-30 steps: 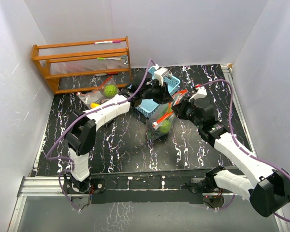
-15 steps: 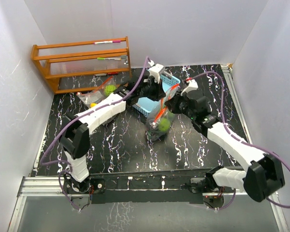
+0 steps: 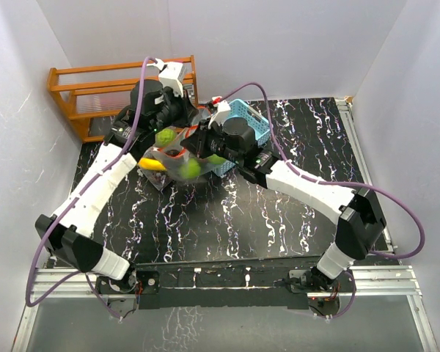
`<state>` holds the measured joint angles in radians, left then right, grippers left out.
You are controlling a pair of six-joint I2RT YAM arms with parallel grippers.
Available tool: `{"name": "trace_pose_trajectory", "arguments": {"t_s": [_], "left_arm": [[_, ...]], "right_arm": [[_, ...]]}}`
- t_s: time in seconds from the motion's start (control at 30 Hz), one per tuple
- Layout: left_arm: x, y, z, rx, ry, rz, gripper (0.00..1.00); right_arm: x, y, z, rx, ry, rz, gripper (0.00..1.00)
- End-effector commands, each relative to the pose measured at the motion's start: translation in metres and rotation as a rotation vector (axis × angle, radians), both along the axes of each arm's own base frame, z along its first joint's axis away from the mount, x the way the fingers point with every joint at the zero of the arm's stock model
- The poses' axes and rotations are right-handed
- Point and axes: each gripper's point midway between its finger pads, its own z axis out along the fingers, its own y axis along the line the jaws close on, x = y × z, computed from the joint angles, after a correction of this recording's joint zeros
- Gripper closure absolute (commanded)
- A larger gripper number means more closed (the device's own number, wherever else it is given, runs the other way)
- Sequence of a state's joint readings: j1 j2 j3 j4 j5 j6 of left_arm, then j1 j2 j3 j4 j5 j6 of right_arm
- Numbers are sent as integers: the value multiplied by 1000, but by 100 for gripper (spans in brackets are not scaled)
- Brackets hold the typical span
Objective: Open the zip-top bag and remove the fake food
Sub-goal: Open the zipper of the food storage bag at the center of the board.
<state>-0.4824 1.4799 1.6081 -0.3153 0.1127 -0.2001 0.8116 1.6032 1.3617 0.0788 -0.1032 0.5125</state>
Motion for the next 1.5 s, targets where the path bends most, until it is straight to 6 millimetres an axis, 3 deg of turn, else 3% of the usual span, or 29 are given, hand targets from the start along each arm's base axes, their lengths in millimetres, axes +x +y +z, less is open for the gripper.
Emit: {"name": "trace_pose_trajectory", "arguments": {"t_s": [0.0,0.1,0.2,0.23,0.37,0.43,0.53,0.73,0.9,0.97,1.13,1.2,1.3,1.47], "left_arm": [[-20,7,34,-6,-53,-6,100],[-26,3,35,-27,-43,-30,100],[-34,-5,26,-62,-14,-79,100],[-38,-10,16,-76,6,-103,100],[-57,-24,-33,-141,86,-192,100],[-68,-34,-62,-167,145,-233,100],[-78,-49,-80,-167,168,-261,100],[-92,-66,-78,-158,149,-317,100],[-97,-75,-97,-153,186,-328,100],[-96,-78,-102,-164,196,-323,100],[-91,-76,-108,-174,208,-280,100],[-89,-75,-108,-174,207,-270,100],[-86,-79,-115,-180,225,-264,100],[-87,-81,-111,-181,234,-276,100]], "right_arm": [[0,-4,40,89,-80,6,93],[-4,-16,22,54,-52,-6,93],[-11,-35,-15,-5,5,-30,93],[-17,-45,-43,-48,45,-44,93],[-39,-82,-122,-135,201,-90,93],[-50,-97,-142,-149,243,-116,93],[-57,-113,-159,-188,274,-154,92],[-59,-142,-166,-281,273,-248,92],[-68,-142,-133,-236,216,-207,55],[-69,-144,-119,-228,193,-210,49],[-71,-150,-88,-168,157,-241,50],[-69,-150,-77,-107,142,-258,57],[-65,-142,-76,-13,153,-265,63],[-58,-116,-78,42,189,-205,64]]}}
